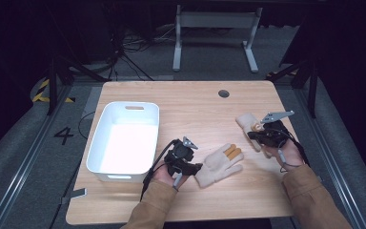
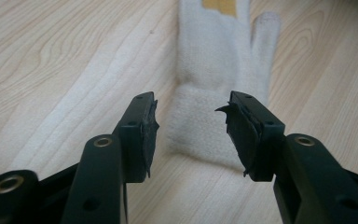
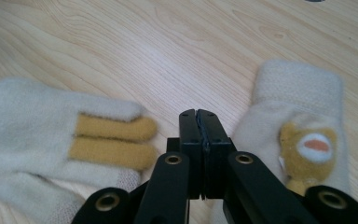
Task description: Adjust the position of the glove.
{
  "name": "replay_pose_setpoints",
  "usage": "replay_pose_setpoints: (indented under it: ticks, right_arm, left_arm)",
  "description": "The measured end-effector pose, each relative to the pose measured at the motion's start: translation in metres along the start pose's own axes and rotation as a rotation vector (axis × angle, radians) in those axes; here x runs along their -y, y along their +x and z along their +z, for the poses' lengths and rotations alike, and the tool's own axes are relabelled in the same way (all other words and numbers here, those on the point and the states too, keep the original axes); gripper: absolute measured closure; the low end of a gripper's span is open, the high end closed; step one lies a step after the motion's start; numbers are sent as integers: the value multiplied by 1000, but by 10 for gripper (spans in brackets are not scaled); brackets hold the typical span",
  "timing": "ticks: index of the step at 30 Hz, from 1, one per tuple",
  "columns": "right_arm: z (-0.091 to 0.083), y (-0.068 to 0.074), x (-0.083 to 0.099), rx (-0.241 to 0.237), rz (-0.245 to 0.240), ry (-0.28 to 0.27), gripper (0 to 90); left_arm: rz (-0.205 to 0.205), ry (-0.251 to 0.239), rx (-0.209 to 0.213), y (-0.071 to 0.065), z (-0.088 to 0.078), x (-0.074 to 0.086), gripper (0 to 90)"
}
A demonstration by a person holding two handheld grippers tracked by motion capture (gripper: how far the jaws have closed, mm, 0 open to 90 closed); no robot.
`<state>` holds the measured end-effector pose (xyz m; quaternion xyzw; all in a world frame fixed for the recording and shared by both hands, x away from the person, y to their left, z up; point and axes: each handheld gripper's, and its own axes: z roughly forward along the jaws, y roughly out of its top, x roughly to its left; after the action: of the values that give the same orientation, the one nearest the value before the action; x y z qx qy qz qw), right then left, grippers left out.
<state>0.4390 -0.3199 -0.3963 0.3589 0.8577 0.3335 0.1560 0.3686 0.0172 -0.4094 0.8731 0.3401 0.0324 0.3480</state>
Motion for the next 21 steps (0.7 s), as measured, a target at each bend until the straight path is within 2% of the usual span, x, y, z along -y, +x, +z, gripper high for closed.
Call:
replay_pose_setpoints:
  ticks: [7,9,12,21]
  right_arm:
    - [9,5,-4,-9,17,-9,895]
    - [14,8,-9,-21,24,-12,895]
    - [20,13,-11,-33,3,2,895]
    - [42,22,-17,-78,-27,28,896]
  left_arm:
    - [-11,-17,-3,0,-3,1,500]
    - [4,-10,25,0,-3,3,486]
    - [11,16,31,-1,-3,3,470]
    - [2,19,28,-3,-8,6,436]
